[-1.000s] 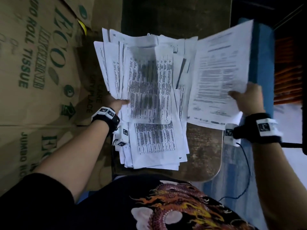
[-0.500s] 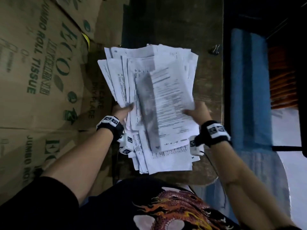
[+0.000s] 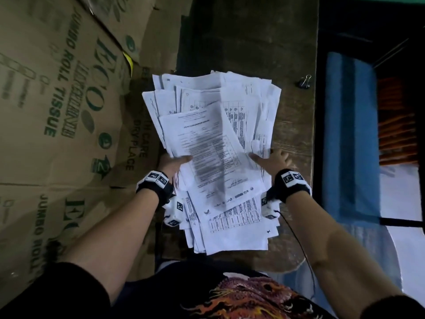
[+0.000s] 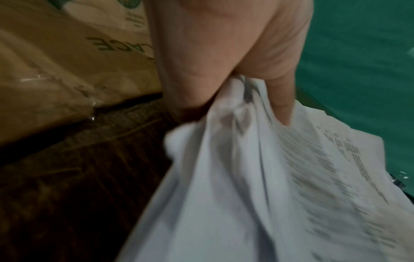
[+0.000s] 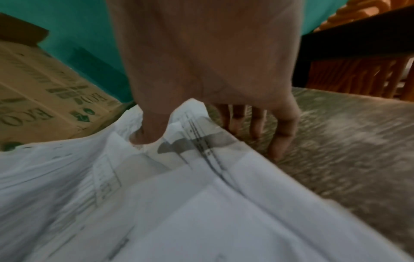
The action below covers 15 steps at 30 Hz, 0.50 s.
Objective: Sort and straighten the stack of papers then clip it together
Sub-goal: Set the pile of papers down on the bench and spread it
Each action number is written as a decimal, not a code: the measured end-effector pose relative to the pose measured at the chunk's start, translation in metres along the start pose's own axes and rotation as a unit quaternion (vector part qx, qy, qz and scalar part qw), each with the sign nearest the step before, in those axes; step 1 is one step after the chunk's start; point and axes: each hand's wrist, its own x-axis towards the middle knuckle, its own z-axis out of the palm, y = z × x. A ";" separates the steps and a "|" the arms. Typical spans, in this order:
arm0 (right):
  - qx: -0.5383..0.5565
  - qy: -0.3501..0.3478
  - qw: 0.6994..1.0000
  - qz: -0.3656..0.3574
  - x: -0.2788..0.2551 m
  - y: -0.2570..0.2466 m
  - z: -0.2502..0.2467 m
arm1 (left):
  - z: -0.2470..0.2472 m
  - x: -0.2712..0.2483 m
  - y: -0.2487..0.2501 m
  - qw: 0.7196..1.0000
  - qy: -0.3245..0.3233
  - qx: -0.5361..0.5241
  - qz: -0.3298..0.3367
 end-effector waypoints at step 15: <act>0.452 -0.232 0.859 -0.063 -0.004 0.014 -0.018 | -0.017 0.014 -0.004 0.992 -0.103 0.049 -0.054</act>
